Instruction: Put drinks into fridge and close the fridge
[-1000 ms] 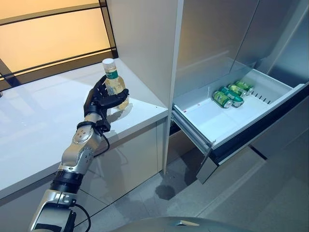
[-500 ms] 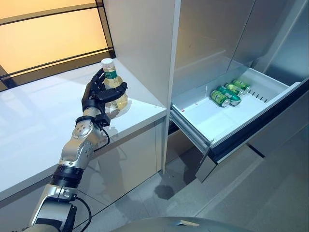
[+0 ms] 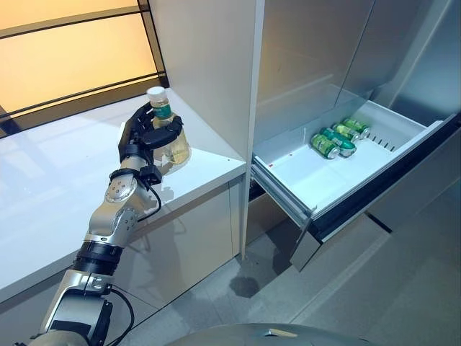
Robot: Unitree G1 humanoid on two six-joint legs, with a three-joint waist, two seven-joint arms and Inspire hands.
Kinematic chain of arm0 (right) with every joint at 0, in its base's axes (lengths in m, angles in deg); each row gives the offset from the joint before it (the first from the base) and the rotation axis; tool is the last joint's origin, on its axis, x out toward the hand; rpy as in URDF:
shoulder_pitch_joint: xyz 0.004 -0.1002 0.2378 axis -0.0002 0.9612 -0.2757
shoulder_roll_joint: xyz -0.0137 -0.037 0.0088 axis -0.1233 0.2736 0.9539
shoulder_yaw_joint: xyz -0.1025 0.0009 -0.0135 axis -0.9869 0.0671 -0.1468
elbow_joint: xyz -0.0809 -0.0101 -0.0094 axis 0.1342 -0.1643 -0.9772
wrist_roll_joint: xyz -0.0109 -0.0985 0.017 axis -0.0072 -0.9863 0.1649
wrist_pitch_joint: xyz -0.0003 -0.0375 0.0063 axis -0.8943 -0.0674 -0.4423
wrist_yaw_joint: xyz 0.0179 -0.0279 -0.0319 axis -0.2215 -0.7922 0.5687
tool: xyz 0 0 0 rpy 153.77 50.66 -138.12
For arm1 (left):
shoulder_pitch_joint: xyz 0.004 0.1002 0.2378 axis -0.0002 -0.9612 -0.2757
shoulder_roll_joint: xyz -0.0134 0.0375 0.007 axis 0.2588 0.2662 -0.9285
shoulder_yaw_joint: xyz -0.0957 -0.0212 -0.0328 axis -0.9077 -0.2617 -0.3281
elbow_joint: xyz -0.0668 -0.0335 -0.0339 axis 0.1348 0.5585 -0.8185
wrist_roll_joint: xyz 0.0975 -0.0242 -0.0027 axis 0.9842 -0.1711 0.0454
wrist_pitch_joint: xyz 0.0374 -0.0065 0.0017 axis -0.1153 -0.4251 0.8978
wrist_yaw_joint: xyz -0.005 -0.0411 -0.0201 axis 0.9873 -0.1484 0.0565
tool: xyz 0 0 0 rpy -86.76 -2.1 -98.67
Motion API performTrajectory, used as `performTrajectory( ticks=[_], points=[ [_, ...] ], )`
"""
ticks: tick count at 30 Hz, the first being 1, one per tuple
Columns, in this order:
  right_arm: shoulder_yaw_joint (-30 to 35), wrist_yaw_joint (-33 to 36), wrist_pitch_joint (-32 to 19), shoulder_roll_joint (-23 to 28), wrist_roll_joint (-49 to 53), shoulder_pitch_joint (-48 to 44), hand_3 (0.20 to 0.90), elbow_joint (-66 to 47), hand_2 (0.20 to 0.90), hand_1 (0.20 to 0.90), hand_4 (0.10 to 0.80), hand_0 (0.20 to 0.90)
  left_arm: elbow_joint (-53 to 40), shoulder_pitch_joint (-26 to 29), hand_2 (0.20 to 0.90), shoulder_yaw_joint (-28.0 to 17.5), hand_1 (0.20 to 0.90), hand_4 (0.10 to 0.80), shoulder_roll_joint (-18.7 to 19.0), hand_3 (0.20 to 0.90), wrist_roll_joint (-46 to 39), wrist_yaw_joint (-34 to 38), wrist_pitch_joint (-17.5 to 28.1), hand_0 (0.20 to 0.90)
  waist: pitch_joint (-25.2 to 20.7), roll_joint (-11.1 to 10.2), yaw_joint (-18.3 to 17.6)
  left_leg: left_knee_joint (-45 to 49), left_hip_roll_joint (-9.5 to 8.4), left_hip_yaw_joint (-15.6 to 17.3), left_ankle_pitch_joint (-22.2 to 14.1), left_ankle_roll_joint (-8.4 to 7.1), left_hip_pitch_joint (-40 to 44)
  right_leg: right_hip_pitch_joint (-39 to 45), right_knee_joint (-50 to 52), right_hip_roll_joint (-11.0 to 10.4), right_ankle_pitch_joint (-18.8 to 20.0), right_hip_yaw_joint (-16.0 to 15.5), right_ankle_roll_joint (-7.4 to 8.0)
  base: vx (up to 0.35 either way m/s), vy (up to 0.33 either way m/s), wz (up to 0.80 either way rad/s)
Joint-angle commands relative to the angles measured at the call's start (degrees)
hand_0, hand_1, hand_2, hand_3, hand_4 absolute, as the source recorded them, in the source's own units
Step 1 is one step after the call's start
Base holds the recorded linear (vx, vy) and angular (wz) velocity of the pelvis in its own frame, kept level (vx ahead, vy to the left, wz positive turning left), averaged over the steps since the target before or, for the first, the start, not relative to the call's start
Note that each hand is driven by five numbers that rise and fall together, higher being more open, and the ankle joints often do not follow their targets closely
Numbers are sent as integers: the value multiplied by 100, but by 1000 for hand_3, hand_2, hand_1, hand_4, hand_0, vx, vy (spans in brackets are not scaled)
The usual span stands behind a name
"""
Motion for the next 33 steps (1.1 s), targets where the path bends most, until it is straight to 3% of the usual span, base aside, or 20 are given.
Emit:
performTrajectory(
  ticks=[1,20,33],
  points=[
    [-188,-230,-41,-94,-113,-44,900,138,900,900,800,900,-40,1369,300,-209,300,100,211,200,74,-125,780,300,-244,89,26,46,-164,-233,-697,130,81,-455,158,33,166,108,372,0,0,0],
    [-340,-272,-257,-55,-501,-58,900,88,900,900,800,900,-215,1372,300,-217,300,100,207,200,180,-123,1203,300,-247,83,58,33,-180,-269,-673,122,57,-473,146,5,198,79,389,0,0,0],
    [-1459,-768,-788,154,-1685,-416,900,-1144,900,900,800,900,-1195,1307,300,-22,300,100,325,200,220,-464,1349,300,-205,49,307,21,-192,-471,-614,87,-5,-426,103,-54,203,-115,377,-10,0,3]
  ],
)
